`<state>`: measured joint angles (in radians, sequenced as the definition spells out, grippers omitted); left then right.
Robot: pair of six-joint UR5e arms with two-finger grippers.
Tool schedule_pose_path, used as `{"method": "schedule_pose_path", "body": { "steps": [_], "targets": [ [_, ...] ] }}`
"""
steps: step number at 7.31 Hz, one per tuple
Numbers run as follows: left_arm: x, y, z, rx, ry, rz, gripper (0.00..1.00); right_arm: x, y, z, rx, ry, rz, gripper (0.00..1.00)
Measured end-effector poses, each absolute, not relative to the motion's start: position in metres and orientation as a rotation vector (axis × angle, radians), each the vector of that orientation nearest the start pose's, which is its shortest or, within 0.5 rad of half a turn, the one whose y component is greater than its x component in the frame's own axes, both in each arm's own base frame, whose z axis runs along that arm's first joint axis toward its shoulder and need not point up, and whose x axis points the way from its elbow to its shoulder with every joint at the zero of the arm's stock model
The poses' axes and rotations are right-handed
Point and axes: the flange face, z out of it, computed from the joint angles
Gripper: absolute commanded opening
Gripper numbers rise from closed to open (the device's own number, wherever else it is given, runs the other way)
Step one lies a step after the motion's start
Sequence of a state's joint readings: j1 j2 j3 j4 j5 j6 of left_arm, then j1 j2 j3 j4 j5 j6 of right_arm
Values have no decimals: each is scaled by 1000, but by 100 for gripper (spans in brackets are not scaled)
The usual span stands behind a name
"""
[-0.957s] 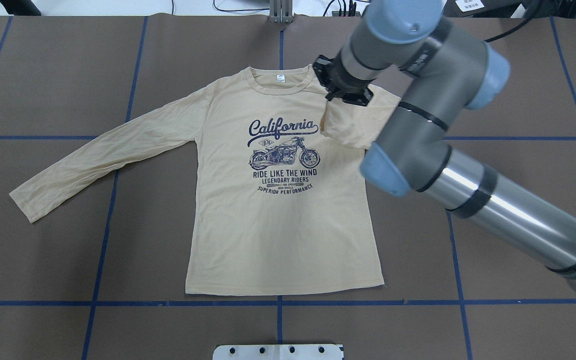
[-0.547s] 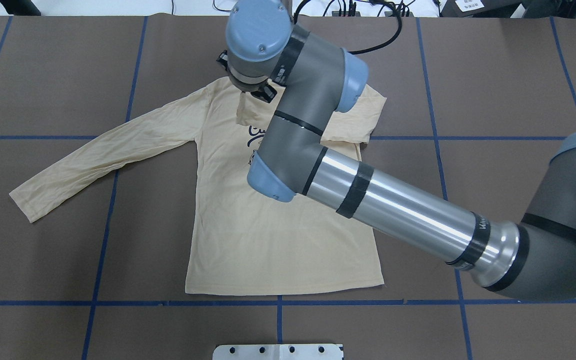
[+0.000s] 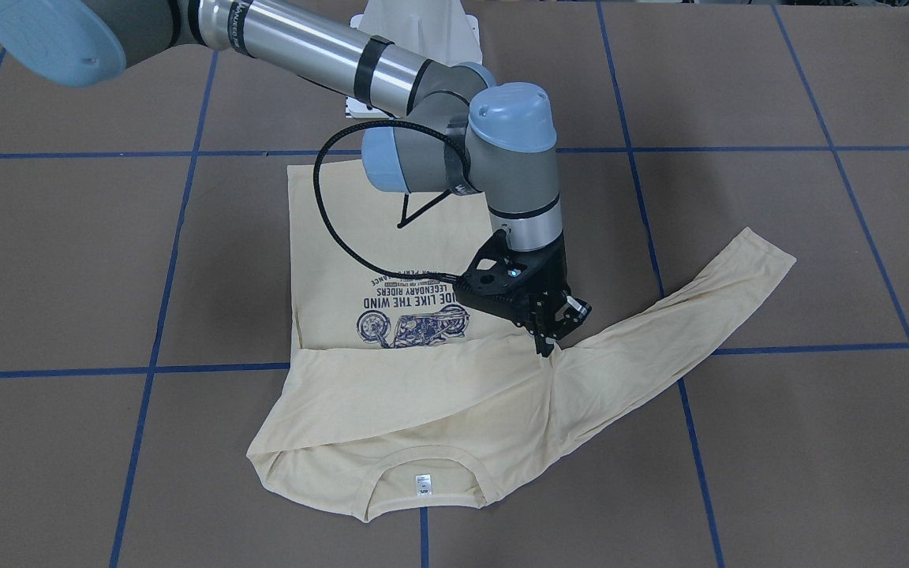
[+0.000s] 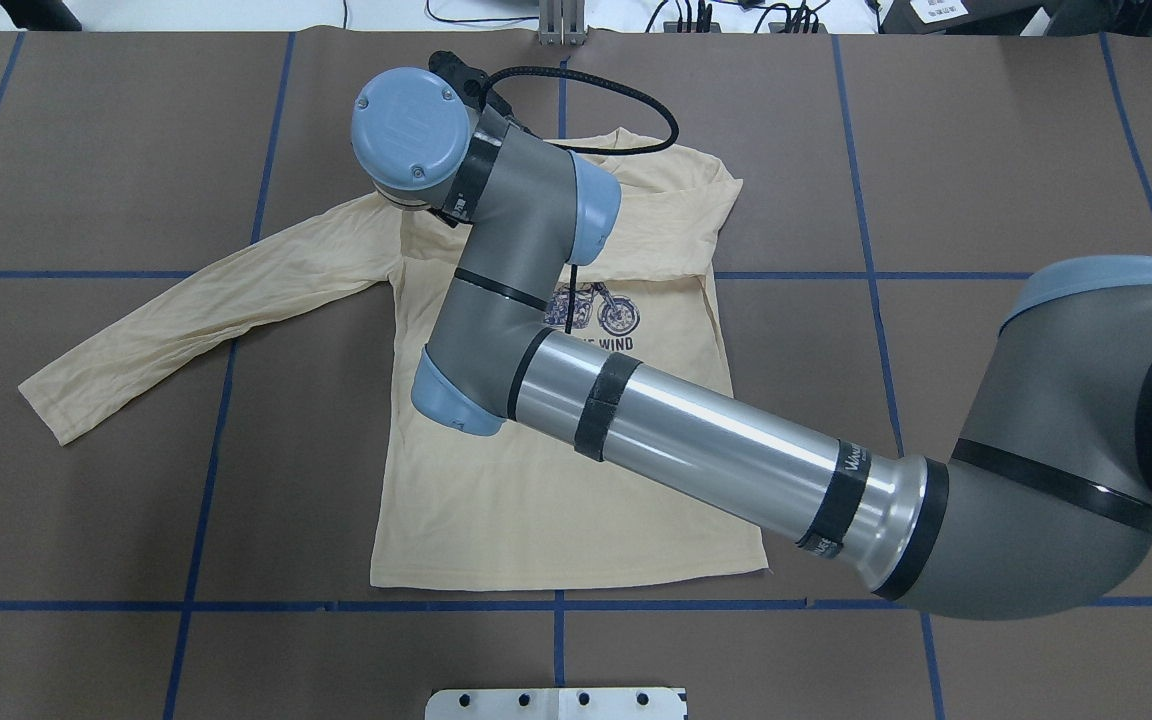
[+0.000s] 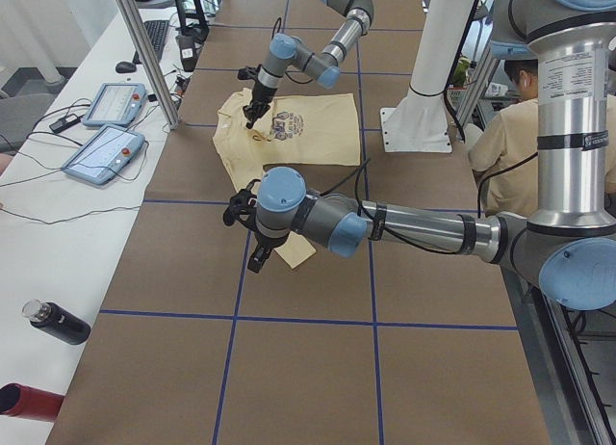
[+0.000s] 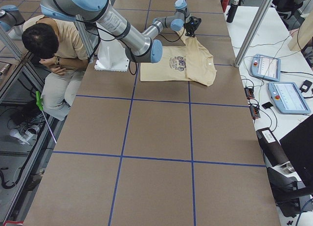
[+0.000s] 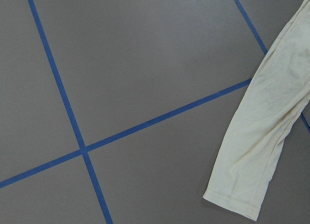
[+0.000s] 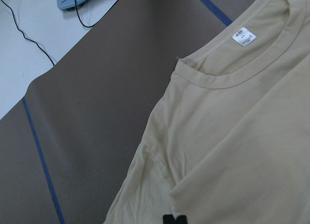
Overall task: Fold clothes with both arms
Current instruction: 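Fold the grasped sleeve across the shirt front toward the collar with the right gripper, then release the sleeve and withdraw the right gripper while the left gripper grasps the other cuff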
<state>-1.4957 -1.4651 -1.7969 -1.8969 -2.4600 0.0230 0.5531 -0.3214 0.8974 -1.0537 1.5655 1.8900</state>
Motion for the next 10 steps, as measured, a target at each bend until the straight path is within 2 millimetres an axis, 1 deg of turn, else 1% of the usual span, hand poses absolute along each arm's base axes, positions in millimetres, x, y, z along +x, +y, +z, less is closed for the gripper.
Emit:
{"method": "schedule_pose_path", "body": {
  "steps": [1, 2, 3, 4, 6, 7, 8, 9, 10],
  "targets": [
    [-18, -465, 552, 392, 888, 295, 100, -672, -573, 42, 152, -1136, 804, 57],
    [-14, -465, 551, 388, 894, 304, 100, -675, -579, 45, 171, -1155, 829, 98],
    [-9, -464, 550, 377, 914, 301, 100, -679, -585, 42, 178, -1173, 876, 99],
    [2, -463, 546, 348, 949, 286, 100, -682, -589, 34, 175, -1184, 924, 99],
    [39, -458, 534, 303, 1005, 254, 100, -684, -592, 18, 156, -1203, 977, 99],
    [51, -448, 534, 314, 1018, 241, 100, -683, -591, 11, 145, -1215, 982, 99],
    [64, -440, 537, 328, 1012, 223, 100, -679, -585, 7, 120, -1236, 971, 99],
    [79, -434, 543, 325, 987, 193, 100, -671, -576, 13, 91, -1263, 951, 99],
    [94, -431, 553, 309, 955, 173, 100, -661, -568, 23, 76, -1284, 937, 99]
  ]
}}
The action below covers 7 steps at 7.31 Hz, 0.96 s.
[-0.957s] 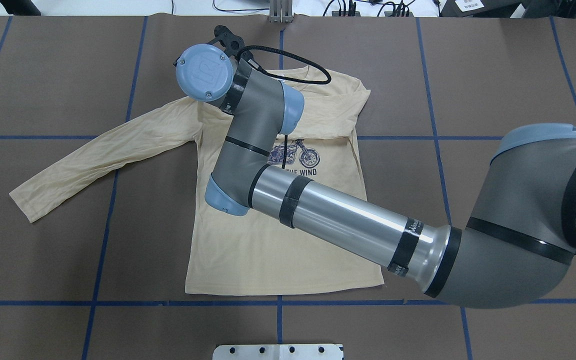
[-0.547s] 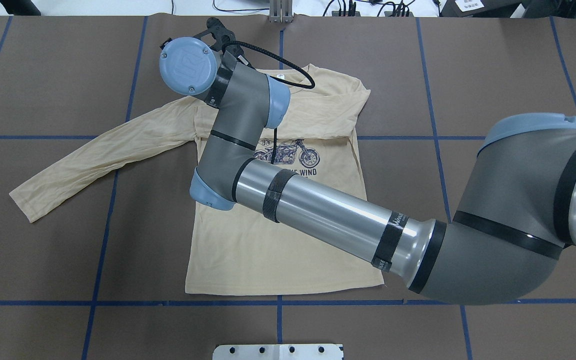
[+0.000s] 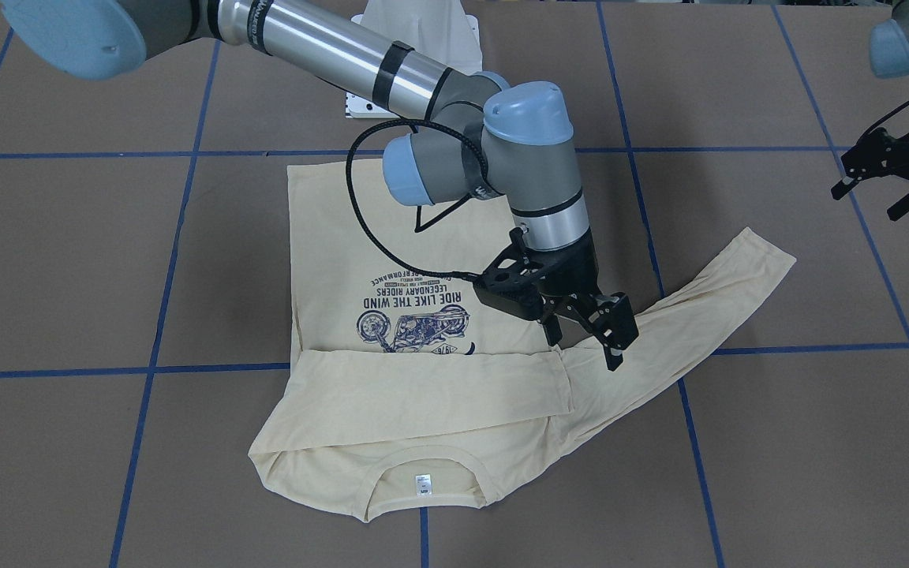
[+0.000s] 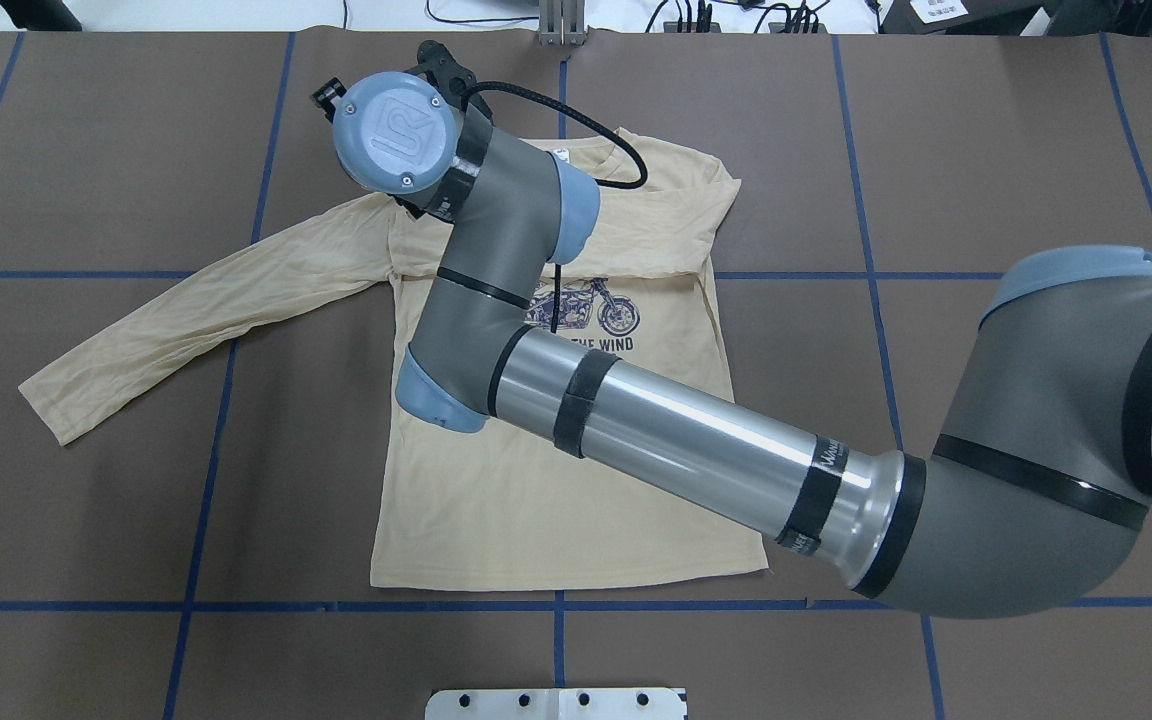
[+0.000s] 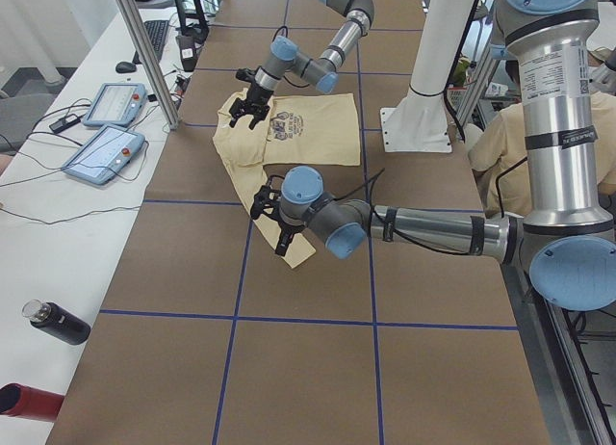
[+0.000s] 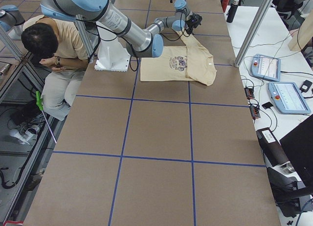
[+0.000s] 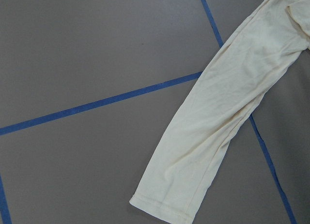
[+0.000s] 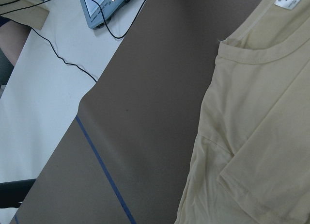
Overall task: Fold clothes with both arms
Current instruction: 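Release the sleeve and withdraw the right gripper while the left gripper grasps the other cuff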
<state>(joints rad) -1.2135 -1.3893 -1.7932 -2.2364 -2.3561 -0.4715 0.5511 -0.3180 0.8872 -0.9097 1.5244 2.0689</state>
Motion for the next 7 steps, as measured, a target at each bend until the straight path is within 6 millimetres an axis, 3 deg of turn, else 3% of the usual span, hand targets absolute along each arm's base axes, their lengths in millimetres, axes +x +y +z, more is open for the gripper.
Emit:
{"method": "schedule_pose_path", "body": {
  "steps": [4, 6, 7],
  "targets": [
    [146, -427, 595, 204, 928, 185, 89, -639, -549, 70, 74, -1303, 907, 99],
    [168, -431, 611, 184, 938, 209, 73, -639, -541, 83, 76, -1297, 891, 99],
    [183, -436, 616, 170, 942, 218, 70, -641, -538, 86, 76, -1294, 884, 99]
  ]
}}
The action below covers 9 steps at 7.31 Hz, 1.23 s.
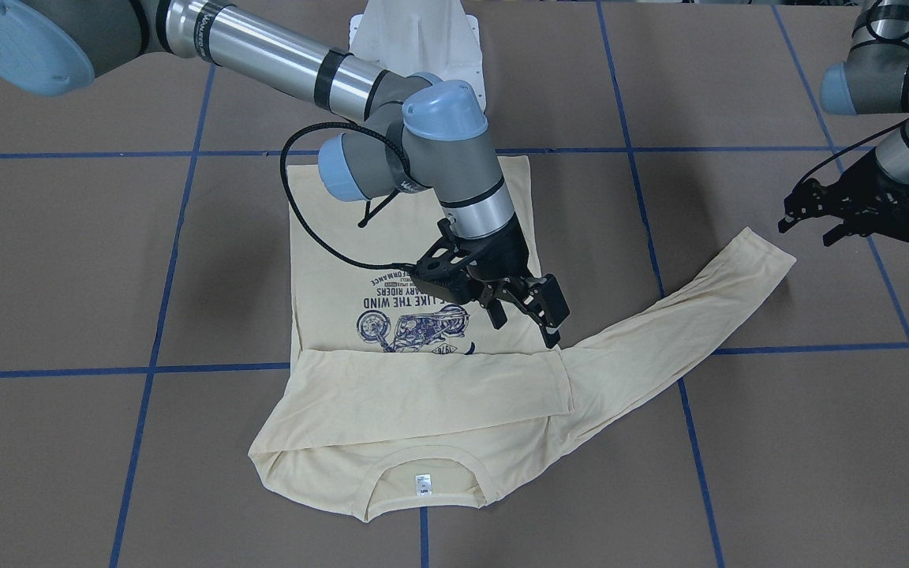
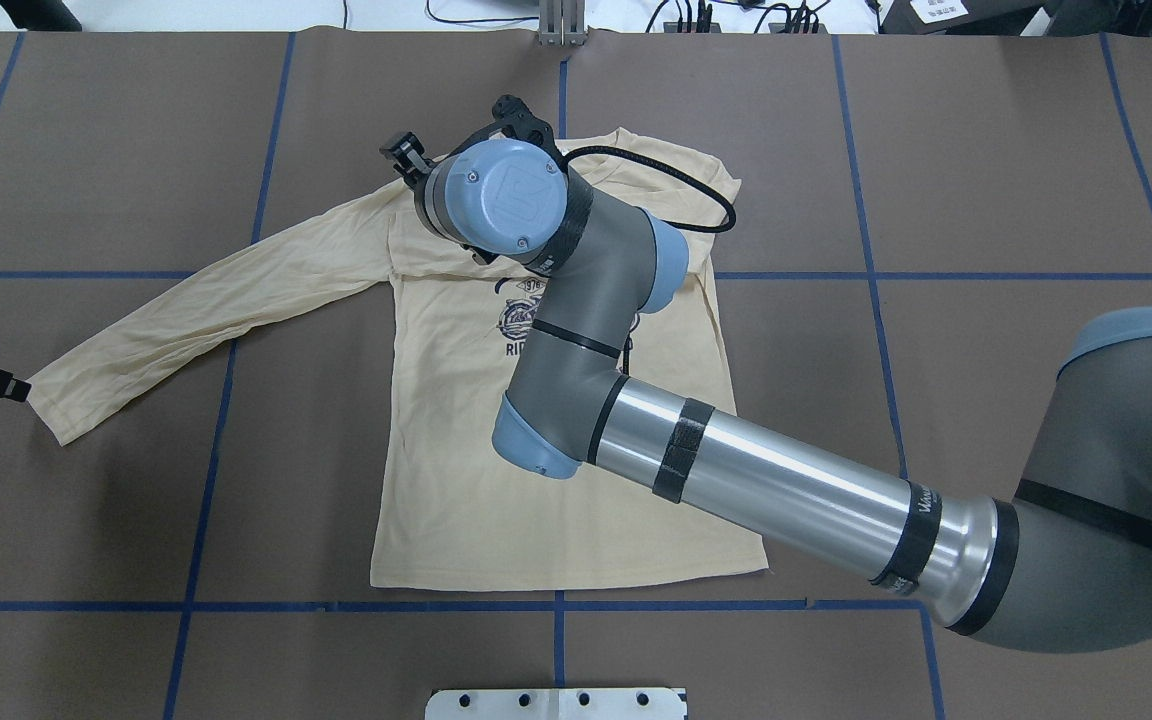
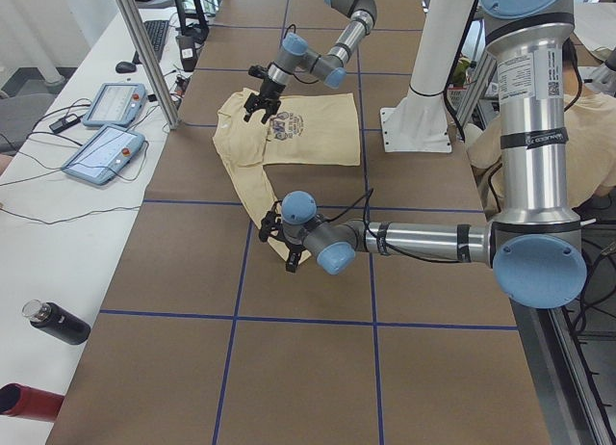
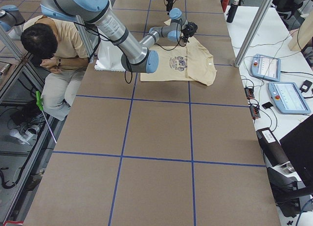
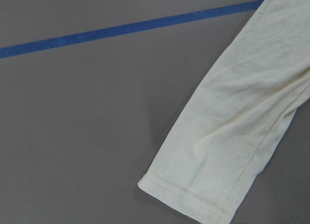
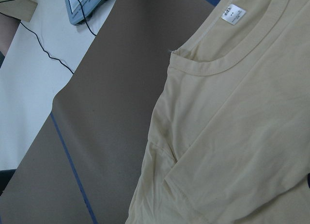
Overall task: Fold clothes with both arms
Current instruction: 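Release the sleeve and withdraw the right gripper while the left gripper grasps the other cuff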
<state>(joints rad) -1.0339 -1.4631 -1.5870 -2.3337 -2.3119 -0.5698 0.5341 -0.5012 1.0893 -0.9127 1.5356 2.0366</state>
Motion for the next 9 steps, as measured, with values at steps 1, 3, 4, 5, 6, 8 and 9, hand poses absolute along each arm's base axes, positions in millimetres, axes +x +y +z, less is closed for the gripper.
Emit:
{"method": "schedule_pose_path", "body": {
  "steps": [1, 3, 4, 5, 6, 8, 9],
  "targets": [
    [193, -441, 623, 161, 944, 226, 69, -643, -535, 90, 75, -1290, 880, 99],
    [200, -444, 640, 166, 949, 235, 64, -646, -530, 97, 72, -1282, 873, 99],
    [201, -445, 644, 168, 950, 237, 64, -648, -529, 98, 72, -1280, 869, 99],
    [203, -447, 648, 167, 950, 237, 63, -649, -527, 98, 71, -1280, 867, 99],
    [204, -448, 651, 163, 948, 236, 58, -650, -526, 98, 71, -1280, 865, 99],
    [208, -450, 653, 157, 948, 238, 0, -650, -526, 97, 72, -1281, 865, 99],
    [209, -450, 653, 156, 948, 239, 0, -650, -526, 96, 72, -1282, 865, 99]
  ]
}}
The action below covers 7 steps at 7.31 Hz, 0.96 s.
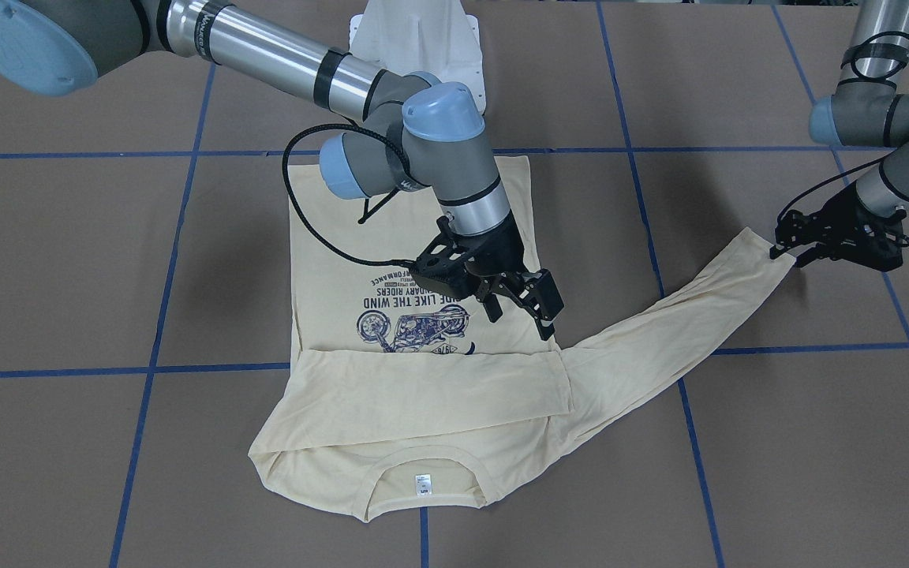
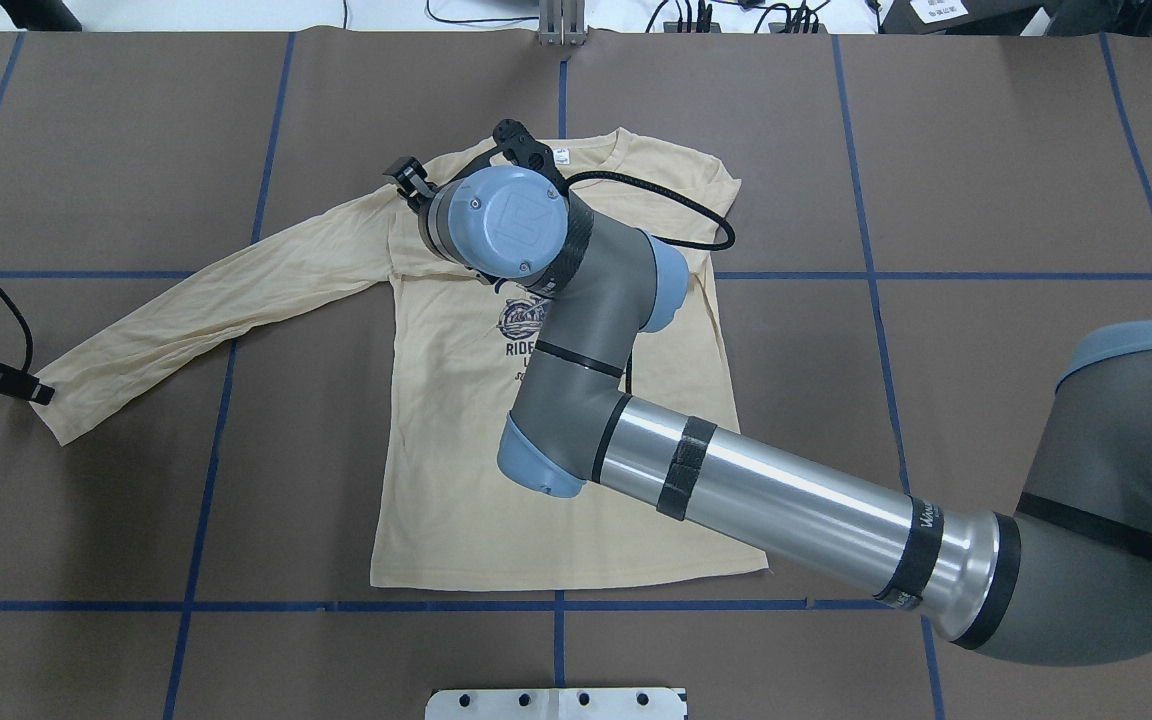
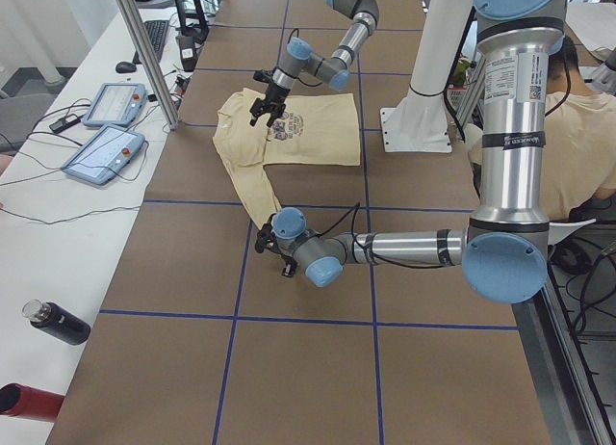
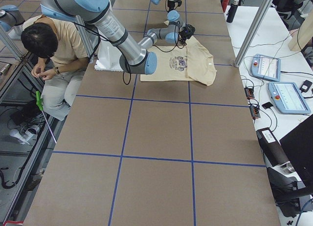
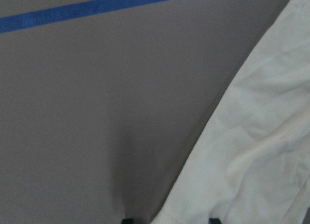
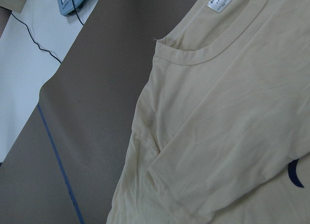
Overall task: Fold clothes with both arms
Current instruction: 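Release the sleeve and withdraw the right gripper while the left gripper grasps the other cuff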
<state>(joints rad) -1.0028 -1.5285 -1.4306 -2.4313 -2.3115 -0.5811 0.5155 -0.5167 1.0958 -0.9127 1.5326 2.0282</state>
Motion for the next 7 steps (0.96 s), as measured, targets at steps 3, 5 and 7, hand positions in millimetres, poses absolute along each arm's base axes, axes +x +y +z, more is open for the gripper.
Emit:
{"method": "schedule_pose_path", "body": {
  "steps": [3, 5, 7],
  "targets": [
    [210, -450, 643, 149, 963, 209, 0, -649, -522, 94, 71, -1291, 863, 99],
    [215, -453, 584, 141, 1047, 153, 0, -623, -515, 123, 80, -1297, 839, 100],
    [236, -478, 501, 98, 1162, 34, 0, -554, -511, 197, 94, -1272, 736, 100]
  ]
}}
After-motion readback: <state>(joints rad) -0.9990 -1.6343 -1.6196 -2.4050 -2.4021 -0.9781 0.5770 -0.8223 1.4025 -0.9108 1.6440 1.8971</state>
